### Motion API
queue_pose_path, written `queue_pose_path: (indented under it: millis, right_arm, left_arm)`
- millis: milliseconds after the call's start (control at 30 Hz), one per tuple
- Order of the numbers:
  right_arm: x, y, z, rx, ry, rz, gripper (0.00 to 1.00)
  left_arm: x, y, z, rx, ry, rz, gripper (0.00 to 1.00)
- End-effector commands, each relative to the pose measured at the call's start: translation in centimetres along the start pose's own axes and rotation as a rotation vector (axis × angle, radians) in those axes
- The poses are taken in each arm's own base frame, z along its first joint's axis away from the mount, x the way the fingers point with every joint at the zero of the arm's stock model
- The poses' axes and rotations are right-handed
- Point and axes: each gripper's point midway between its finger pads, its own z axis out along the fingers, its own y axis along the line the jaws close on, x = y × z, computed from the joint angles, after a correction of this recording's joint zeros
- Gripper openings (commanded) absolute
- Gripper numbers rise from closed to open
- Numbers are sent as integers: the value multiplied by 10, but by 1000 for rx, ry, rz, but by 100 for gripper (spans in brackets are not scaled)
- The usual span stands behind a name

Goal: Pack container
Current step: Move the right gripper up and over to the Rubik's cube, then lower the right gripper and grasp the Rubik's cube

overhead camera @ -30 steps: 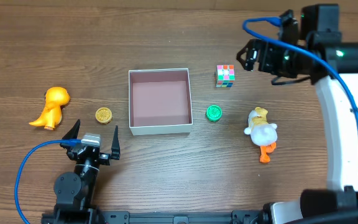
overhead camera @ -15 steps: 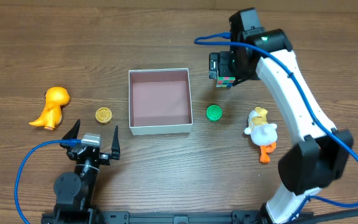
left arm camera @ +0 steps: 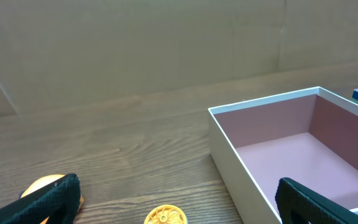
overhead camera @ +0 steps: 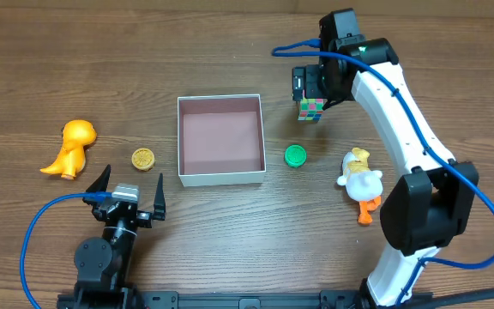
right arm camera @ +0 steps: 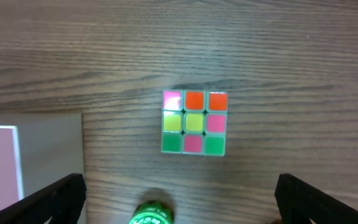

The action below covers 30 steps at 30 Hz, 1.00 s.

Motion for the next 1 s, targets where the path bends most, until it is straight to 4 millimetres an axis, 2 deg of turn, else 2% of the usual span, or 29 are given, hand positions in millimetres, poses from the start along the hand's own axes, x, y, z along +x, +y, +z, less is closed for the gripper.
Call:
queue_pose_path:
  millis: [0,233,433,633,967]
  right_arm:
    - [-6,-3,16,27,4,-44,100]
    - [-26,7,22,-14,-74,-44,100]
    - [-18,5,42,-6,-27,-43,100]
    - [-19,1,50,16,-25,-15,100]
    - [-7,-5,72,53,26,80,100]
  left_arm:
    - [1,4,0,-20,-3,15,100]
    - [1,4,0,-20,-2,15,100]
    - [1,4,0,-20,-2,15,100]
    - [1,4,0,-20,-2,15,100]
    - [1,4,0,-20,-2,15,100]
